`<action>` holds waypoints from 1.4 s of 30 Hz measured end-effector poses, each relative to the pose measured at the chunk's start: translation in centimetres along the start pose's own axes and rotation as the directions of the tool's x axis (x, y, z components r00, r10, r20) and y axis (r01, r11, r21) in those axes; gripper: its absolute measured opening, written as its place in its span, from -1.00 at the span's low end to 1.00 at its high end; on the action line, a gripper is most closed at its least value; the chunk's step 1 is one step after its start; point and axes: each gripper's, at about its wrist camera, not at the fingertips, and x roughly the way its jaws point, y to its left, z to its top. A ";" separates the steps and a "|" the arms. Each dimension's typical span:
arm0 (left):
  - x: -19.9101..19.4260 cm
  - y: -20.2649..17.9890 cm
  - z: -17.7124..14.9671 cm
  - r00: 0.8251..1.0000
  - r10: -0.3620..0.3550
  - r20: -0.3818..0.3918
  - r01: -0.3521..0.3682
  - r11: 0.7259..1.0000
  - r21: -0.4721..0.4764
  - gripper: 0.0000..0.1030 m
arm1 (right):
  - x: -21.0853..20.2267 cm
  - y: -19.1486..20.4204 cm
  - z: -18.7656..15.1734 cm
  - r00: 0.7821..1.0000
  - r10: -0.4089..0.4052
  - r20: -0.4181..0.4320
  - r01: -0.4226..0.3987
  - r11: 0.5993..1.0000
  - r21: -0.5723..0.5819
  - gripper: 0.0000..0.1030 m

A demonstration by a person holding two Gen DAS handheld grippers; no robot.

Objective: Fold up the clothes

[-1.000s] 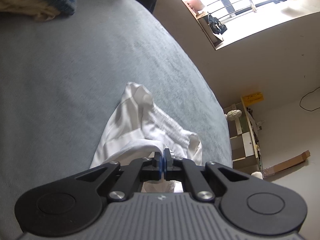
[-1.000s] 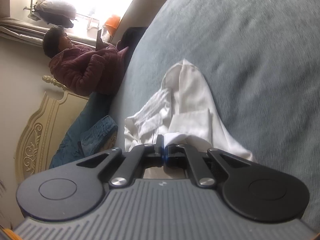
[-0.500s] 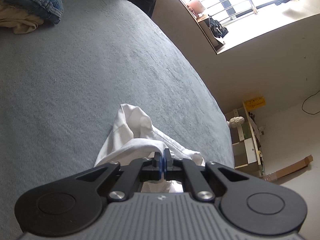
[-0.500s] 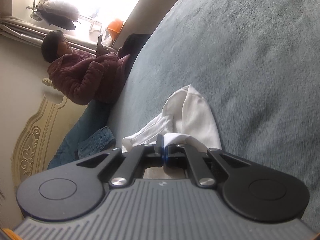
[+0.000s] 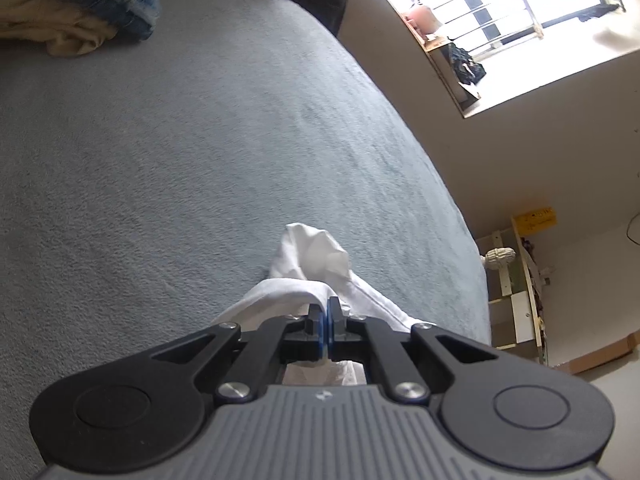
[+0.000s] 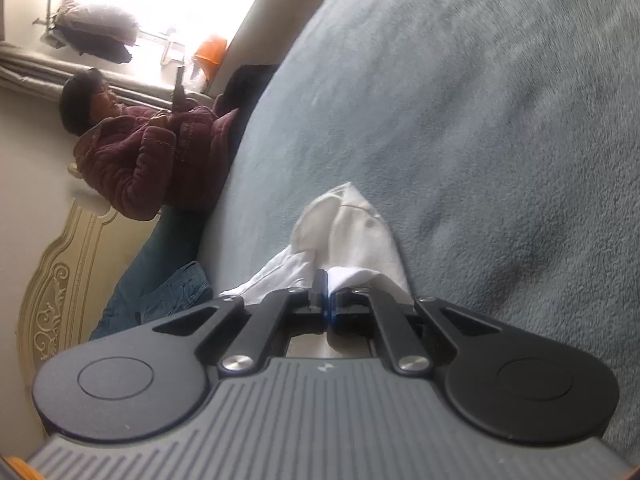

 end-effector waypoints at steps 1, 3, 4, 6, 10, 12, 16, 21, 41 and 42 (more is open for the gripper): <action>0.2 0.3 0.0 1.000 0.002 -0.003 -0.002 1.000 -0.008 -0.95 | 0.3 -0.4 0.0 1.000 0.001 -0.001 -0.001 1.000 0.016 -1.00; 0.5 0.8 0.0 1.000 0.001 -0.008 -0.001 1.000 -0.025 -0.95 | 0.9 -1.2 -0.1 1.000 0.006 0.000 -0.006 0.999 0.048 -1.00; 0.6 1.1 0.1 1.000 -0.006 -0.012 0.006 0.999 -0.036 -0.95 | 1.1 -1.5 -0.1 1.000 0.009 0.004 -0.009 0.998 0.064 -0.99; 0.8 1.5 0.1 1.000 -0.021 -0.017 0.020 0.998 -0.058 -0.94 | 1.4 -1.9 -0.1 1.000 0.014 0.003 -0.014 0.996 0.092 -0.93; 1.1 2.5 0.1 0.997 -0.071 -0.040 0.066 0.989 -0.129 -0.54 | 1.3 -2.3 -0.3 0.999 0.041 0.001 -0.041 0.987 0.155 -0.74; 1.1 2.6 0.0 0.994 -0.091 -0.053 0.083 0.987 -0.135 -0.22 | 0.9 -2.2 -0.5 0.998 0.056 0.002 -0.056 0.984 0.170 -0.42; 1.6 2.3 -0.3 0.991 -0.100 -0.087 0.092 0.991 -0.099 -0.15 | 0.1 -1.4 -0.8 0.997 0.077 -0.012 -0.075 0.987 0.144 -0.11; 2.8 2.1 -0.1 0.988 -0.121 -0.096 0.111 0.989 -0.097 -0.63 | 1.0 -0.2 -0.6 0.990 0.108 -0.091 -0.098 0.989 0.115 -0.06; 7.1 8.7 -1.1 0.922 -0.325 0.209 0.386 0.741 -0.550 -0.39 | 5.6 -5.0 2.0 0.923 0.322 0.209 -0.384 0.757 0.528 0.04; 7.1 9.0 -1.2 0.917 -0.326 0.230 0.398 0.726 -0.560 -0.32 | 5.6 -5.3 1.9 0.918 0.322 0.232 -0.397 0.739 0.544 0.07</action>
